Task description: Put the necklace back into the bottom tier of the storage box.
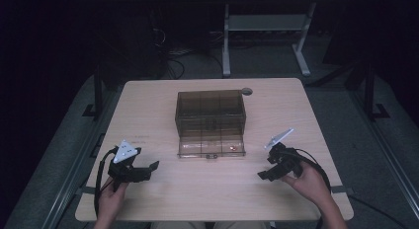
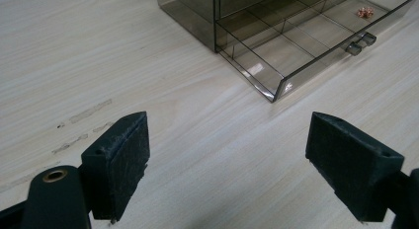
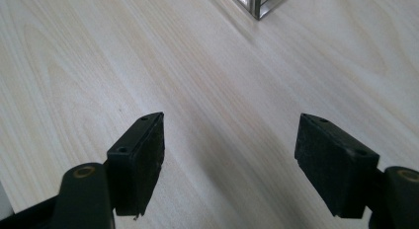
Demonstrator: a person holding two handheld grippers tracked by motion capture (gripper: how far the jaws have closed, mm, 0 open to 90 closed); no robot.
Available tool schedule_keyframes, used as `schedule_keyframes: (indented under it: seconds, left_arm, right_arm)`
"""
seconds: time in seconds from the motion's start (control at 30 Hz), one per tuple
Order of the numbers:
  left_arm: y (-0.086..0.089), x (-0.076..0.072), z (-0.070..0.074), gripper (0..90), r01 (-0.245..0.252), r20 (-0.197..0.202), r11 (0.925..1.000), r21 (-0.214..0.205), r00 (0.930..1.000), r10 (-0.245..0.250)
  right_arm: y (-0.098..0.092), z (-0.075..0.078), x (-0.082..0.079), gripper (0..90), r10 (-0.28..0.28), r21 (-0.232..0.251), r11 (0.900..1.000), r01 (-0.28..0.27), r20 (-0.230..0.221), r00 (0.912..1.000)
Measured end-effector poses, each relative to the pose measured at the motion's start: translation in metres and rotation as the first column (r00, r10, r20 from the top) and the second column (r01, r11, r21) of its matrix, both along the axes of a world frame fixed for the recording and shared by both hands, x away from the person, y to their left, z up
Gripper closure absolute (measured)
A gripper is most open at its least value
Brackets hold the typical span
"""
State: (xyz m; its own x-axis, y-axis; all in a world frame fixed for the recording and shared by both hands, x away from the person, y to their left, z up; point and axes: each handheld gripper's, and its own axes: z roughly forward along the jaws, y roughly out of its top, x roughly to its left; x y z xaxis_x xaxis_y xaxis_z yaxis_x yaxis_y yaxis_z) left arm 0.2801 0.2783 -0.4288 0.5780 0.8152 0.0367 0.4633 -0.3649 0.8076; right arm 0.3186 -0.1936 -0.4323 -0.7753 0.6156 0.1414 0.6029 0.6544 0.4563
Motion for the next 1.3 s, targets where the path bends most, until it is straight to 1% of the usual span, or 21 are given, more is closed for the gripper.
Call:
schedule_keyframes:
  seconds: [0.33,0.43,0.5,0.67,0.8,1.17,1.3]
  left_arm:
    - [-0.001,0.000,0.000,16.8,0.003,-0.002,1.0000,0.005,1.0000,-0.003]
    - [-0.001,0.000,0.000,16.8,0.004,-0.002,1.0000,0.006,1.0000,-0.004]
    - [0.000,0.000,0.000,16.8,0.003,-0.002,1.0000,0.006,1.0000,-0.003]
    - [0.000,0.000,-0.001,16.8,0.003,-0.002,1.0000,0.006,1.0000,-0.003]
    - [0.000,0.000,0.000,16.8,0.003,-0.002,1.0000,0.006,1.0000,-0.003]
    - [0.000,0.000,-0.001,16.8,0.001,-0.001,1.0000,0.003,1.0000,-0.001]
    - [0.000,0.001,-0.001,16.8,0.001,-0.003,1.0000,0.005,1.0000,-0.001]
  right_arm:
    - [-0.006,-0.004,-0.008,26.6,-0.015,0.013,0.9998,0.015,0.007,0.9999]
    - [-0.008,-0.006,-0.011,26.6,-0.022,0.014,0.9997,0.022,-0.003,0.9998]
    - [-0.009,-0.007,-0.012,26.5,-0.023,0.016,0.9996,0.023,0.002,0.9997]
    - [-0.012,-0.010,-0.017,26.4,-0.026,0.024,0.9994,0.026,-0.003,0.9997]
    - [-0.014,-0.013,-0.021,26.3,-0.031,0.021,0.9993,0.031,-0.003,0.9995]
    - [-0.018,-0.015,-0.029,26.2,-0.039,0.035,0.9986,0.039,-0.006,0.9992]
    - [-0.019,-0.016,-0.032,26.2,-0.042,0.042,0.9982,0.042,0.002,0.9991]
